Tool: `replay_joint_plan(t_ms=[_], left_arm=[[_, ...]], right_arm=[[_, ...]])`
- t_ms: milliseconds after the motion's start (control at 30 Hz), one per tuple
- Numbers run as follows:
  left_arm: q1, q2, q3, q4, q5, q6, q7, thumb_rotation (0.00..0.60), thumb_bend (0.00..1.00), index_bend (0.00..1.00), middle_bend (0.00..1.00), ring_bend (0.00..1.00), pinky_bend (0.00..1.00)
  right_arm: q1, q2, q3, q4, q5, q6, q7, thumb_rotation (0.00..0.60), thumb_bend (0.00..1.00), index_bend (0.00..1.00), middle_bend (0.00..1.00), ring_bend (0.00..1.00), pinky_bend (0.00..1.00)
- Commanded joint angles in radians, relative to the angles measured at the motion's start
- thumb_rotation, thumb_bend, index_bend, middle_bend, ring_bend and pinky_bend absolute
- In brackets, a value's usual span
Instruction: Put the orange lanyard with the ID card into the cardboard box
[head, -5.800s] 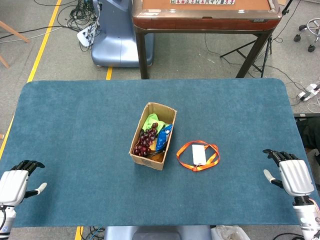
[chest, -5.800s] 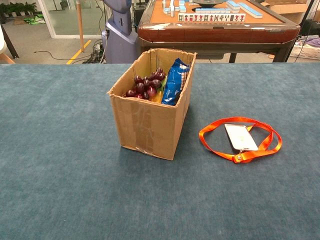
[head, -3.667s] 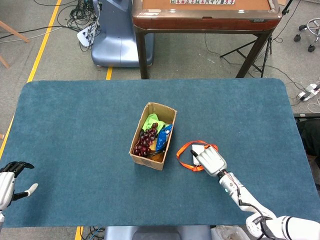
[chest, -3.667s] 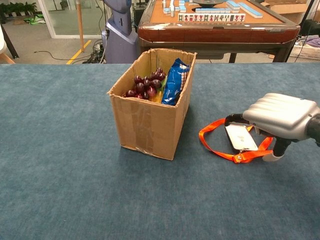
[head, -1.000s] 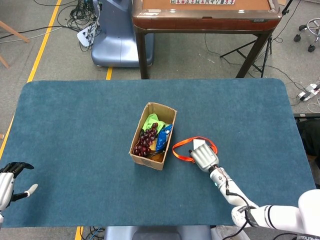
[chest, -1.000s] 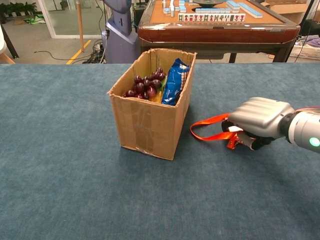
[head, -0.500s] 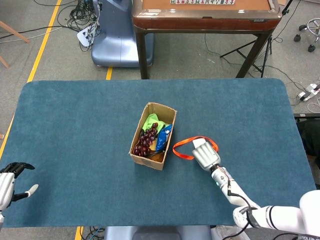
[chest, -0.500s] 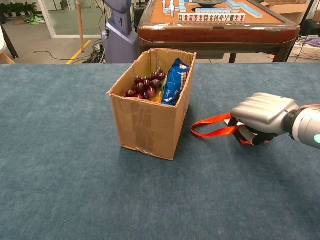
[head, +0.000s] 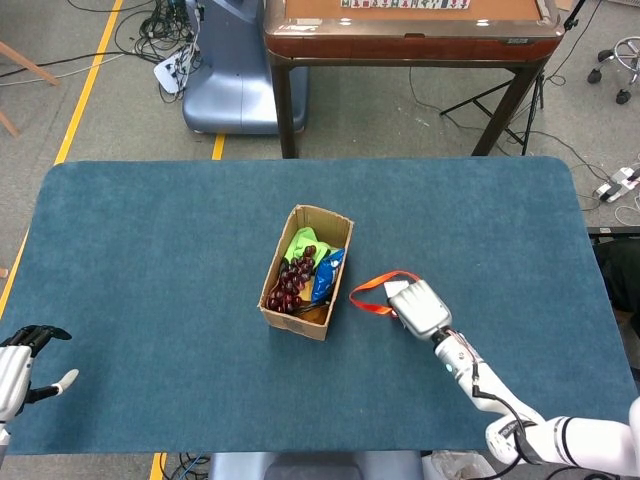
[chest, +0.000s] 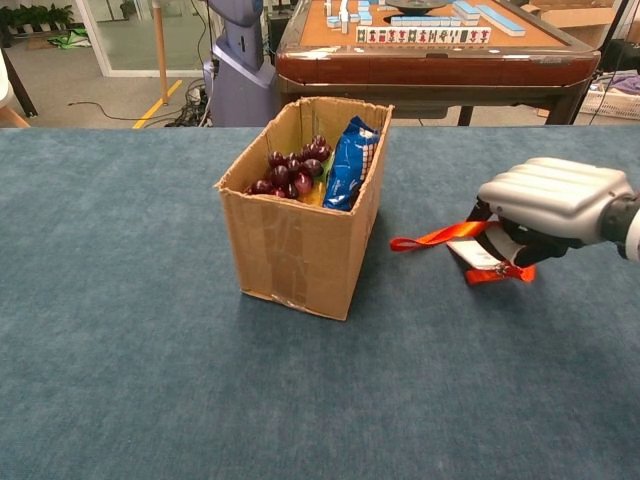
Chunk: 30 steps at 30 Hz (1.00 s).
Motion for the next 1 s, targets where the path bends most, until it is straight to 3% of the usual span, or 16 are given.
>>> replay_joint_plan(t_ms=[33,400,1000], left_arm=[[0.0,0.0,0.0,-0.001,0.001,0.001,0.001,0.6,0.16,0.4,0.39,0.28,0.42],[0.001,0.001,0.001,-0.004,0.005,0.005,0.001,0.6,0.16,0.4,0.39,0.28,0.42],[0.001,0.002,0.0,-0.003,0.001,0.004,-0.002,0.6,0.16,0.4,0.39,0.28,0.42]], right_arm=[[-0.013,0.043,0.012,-0.05,-0.034,0.02,0.035,0.6,0.86,0.7,1.0,1.0,1.0],[-0.041,0.148,0.031,-0.201,-0.112,0.077,0.06,0.6,0.86,0.71,1.0,1.0,1.0],[-0.046,0.227,0.055,-0.375,-0.2,0.075,0.083,0.6,0.86,0.71,1.0,1.0,1.0]])
